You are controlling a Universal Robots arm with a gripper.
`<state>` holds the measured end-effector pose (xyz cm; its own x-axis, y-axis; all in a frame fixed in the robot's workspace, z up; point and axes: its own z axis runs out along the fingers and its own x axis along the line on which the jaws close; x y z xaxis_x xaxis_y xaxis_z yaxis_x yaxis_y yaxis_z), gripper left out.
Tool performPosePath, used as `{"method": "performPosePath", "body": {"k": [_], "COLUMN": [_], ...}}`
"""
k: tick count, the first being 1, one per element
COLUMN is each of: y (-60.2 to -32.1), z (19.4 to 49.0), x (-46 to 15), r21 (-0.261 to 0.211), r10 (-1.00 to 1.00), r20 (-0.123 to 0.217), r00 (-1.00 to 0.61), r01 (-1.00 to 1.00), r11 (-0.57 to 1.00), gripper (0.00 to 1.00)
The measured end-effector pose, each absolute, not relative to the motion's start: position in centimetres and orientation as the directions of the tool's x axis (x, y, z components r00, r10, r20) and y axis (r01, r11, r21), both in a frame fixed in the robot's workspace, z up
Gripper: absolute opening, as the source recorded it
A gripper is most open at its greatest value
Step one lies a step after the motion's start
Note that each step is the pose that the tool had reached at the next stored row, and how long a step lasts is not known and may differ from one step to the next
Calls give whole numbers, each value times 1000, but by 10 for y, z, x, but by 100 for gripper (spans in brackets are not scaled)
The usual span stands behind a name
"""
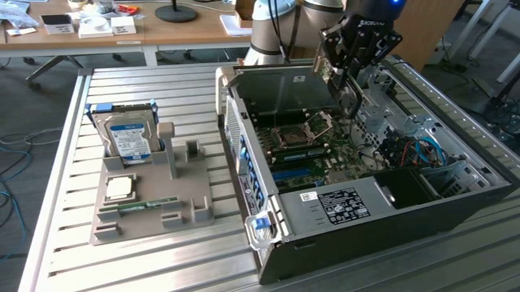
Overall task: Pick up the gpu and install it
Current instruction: 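Pick up the gpu and move the gpu toward the slot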
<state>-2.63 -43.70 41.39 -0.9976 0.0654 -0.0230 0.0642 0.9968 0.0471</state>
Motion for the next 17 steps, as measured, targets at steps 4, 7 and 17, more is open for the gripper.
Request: {"method": "performPosePath", "body": {"k": [4, 7, 17], "y": [-437, -437, -435], "z": [414, 414, 412], "x": [-17, -9, 14], "r21": [47, 47, 47], "r10": [65, 65, 56], "r20": [-23, -23, -23], "r00": [-998, -998, -998], "r01": [64, 64, 55], "r11": [997, 997, 997], "gripper": [27, 27, 27]}}
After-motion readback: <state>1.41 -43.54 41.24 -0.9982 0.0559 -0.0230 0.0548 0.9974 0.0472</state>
